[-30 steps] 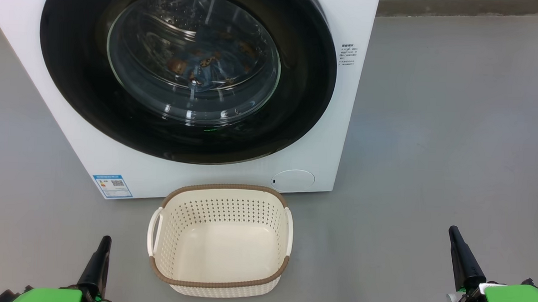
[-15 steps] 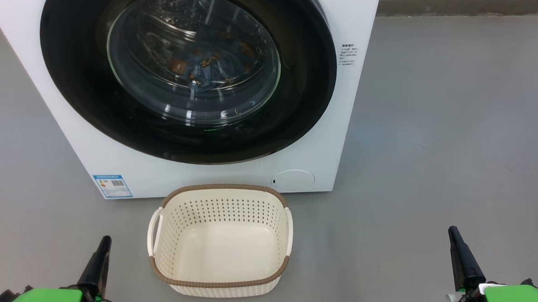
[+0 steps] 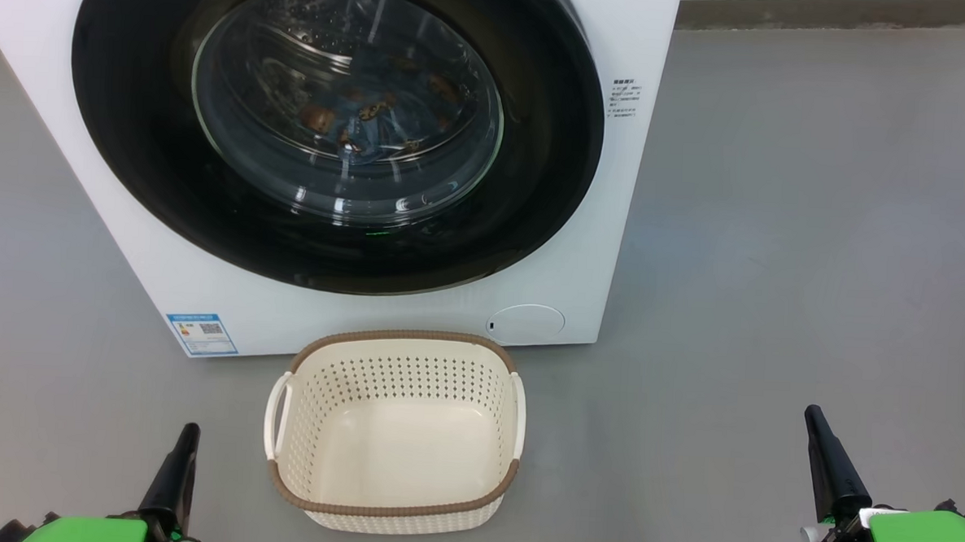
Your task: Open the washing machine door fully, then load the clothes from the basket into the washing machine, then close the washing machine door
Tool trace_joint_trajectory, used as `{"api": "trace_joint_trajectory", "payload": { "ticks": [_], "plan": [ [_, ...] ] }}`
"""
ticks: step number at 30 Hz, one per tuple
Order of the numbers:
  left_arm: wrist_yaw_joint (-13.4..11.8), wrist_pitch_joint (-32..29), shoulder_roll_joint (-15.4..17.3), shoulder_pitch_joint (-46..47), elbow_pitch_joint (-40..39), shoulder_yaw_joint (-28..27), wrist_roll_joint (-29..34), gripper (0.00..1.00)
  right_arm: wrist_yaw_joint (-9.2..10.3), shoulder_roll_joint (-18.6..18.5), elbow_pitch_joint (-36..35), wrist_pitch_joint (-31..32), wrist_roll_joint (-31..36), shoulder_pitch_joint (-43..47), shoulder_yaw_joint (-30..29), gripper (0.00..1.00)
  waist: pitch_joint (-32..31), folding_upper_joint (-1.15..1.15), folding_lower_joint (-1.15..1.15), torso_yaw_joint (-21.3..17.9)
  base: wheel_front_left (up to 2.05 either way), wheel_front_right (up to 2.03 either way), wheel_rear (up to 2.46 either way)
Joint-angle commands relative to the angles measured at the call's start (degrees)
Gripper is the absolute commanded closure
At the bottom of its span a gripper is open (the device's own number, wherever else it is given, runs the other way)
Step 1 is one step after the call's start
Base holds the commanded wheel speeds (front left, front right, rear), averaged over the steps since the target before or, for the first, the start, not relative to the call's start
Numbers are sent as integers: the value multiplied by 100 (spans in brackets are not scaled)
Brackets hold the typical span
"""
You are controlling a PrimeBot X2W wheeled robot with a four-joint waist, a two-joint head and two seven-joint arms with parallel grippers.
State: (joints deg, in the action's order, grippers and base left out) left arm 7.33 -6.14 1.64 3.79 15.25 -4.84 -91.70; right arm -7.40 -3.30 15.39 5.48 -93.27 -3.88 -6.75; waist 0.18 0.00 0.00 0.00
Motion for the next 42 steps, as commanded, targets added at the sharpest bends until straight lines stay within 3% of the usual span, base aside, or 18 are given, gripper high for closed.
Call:
{"api": "trace_joint_trajectory", "payload": {
  "ticks": [1, 42],
  "plan": [
    [15, -35, 123, 239, -122, -168, -47, 100, -9, -14, -140, 40, 48, -223, 99, 100, 0, 0, 0, 0, 0, 0, 0],
    [15, -35, 123, 239, -122, -167, -47, 100, -9, 10, -138, 69, 77, -226, 63, 100, 0, 0, 0, 0, 0, 0, 0]
  ]
}}
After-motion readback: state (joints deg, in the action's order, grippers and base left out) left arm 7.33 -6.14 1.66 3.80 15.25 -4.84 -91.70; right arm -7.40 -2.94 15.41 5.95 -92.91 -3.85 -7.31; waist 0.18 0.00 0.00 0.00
